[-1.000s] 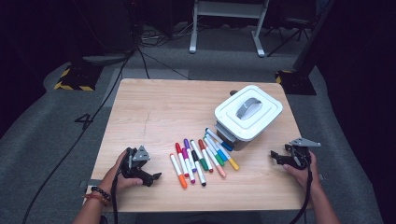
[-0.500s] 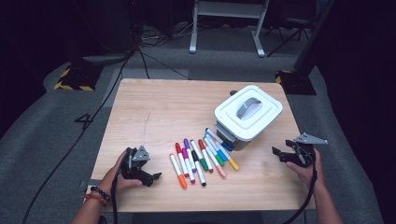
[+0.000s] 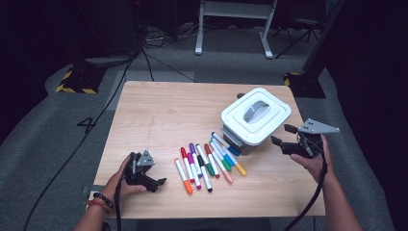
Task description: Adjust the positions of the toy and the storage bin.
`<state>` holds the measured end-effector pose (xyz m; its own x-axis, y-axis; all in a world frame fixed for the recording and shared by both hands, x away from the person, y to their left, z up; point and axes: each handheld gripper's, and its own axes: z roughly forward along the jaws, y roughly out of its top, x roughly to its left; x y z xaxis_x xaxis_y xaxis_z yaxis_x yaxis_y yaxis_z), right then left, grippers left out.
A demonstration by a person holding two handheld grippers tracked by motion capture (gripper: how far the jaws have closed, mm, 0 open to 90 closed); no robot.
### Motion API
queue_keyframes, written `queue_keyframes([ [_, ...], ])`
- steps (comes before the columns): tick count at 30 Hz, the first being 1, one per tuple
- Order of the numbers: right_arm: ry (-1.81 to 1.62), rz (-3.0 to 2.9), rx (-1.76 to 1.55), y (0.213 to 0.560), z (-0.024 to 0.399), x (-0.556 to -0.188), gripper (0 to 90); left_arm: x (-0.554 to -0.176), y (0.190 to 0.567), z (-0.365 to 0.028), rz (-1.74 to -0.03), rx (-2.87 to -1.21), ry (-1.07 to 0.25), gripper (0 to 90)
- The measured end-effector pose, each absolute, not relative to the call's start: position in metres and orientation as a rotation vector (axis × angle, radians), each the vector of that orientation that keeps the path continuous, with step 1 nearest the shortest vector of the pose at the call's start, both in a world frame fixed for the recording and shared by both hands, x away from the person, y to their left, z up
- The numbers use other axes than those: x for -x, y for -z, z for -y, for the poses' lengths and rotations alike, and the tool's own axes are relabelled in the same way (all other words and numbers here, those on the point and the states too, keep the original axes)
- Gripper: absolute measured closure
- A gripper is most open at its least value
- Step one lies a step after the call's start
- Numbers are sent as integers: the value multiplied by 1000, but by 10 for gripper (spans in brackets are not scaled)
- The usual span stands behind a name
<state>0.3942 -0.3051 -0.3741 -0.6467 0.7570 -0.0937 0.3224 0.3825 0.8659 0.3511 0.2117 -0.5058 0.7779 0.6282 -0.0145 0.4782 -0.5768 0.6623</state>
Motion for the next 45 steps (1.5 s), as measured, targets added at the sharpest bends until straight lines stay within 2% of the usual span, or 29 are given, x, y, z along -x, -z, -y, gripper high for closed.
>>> queue_keyframes([
  [8,-1237,-2226,-897,357,271,-421,289,-351,506,-212,-819,-2297,-291,3],
  [16,-1107,-2340,-851,368,250,-452,323,-351,506,-206,-851,-2284,-297,3],
  [26,-1167,-2351,-844,370,233,-458,313,-352,506,-194,-838,-2290,-304,4],
  [33,-1137,-2308,-963,377,226,-475,321,-351,506,-185,-820,-2297,-294,4],
  [37,-1161,-2280,-1002,379,222,-482,356,-351,506,-179,-808,-2297,-290,4],
  [40,-1174,-2223,-1027,381,220,-486,465,-352,505,-173,-806,-2302,-290,4],
  [45,-1170,-2192,-1029,383,216,-487,471,-355,505,-161,-791,-2304,-284,4],
])
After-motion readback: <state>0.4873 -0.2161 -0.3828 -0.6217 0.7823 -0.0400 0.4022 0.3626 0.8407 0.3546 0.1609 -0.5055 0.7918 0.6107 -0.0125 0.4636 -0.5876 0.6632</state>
